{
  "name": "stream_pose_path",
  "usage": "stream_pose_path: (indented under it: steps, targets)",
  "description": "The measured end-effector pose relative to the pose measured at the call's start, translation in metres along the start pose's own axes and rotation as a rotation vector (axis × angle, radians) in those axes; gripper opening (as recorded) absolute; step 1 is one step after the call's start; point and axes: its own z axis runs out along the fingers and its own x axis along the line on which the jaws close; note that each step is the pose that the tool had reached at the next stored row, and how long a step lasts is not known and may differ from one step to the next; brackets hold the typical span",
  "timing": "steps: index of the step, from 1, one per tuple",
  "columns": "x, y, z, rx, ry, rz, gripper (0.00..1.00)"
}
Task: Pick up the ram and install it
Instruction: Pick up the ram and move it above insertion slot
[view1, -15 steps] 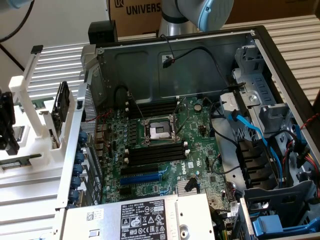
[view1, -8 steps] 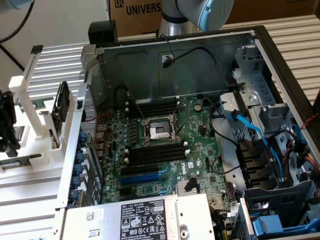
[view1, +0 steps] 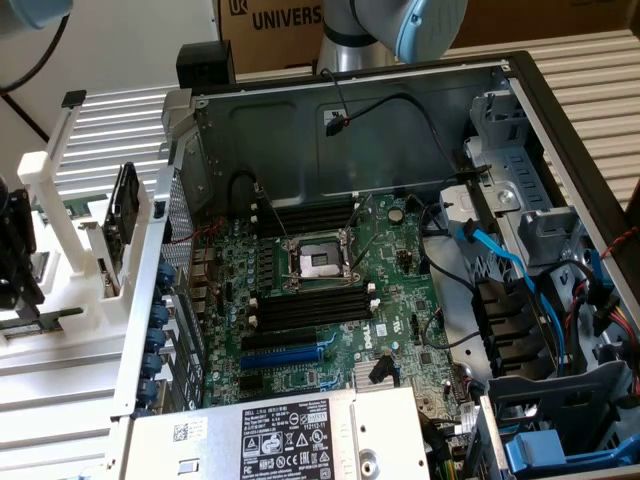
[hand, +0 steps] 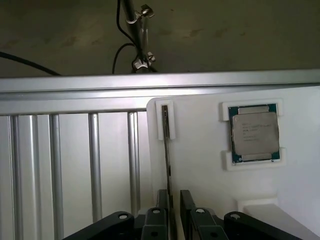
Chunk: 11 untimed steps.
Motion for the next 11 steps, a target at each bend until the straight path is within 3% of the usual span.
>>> stream_pose_path:
  steps: [2, 7, 11]
  targets:
    - [0.0001, 0.0, 0.0048, 0.0027, 0.0013, -0.007, 0.25]
    - [0.0002, 0.001, 0.0093, 0.019, 0.0006, -0.014, 0.25]
    - [0.0003, 0.0014, 0.012, 0.0286, 0.0001, -0.018, 0.25]
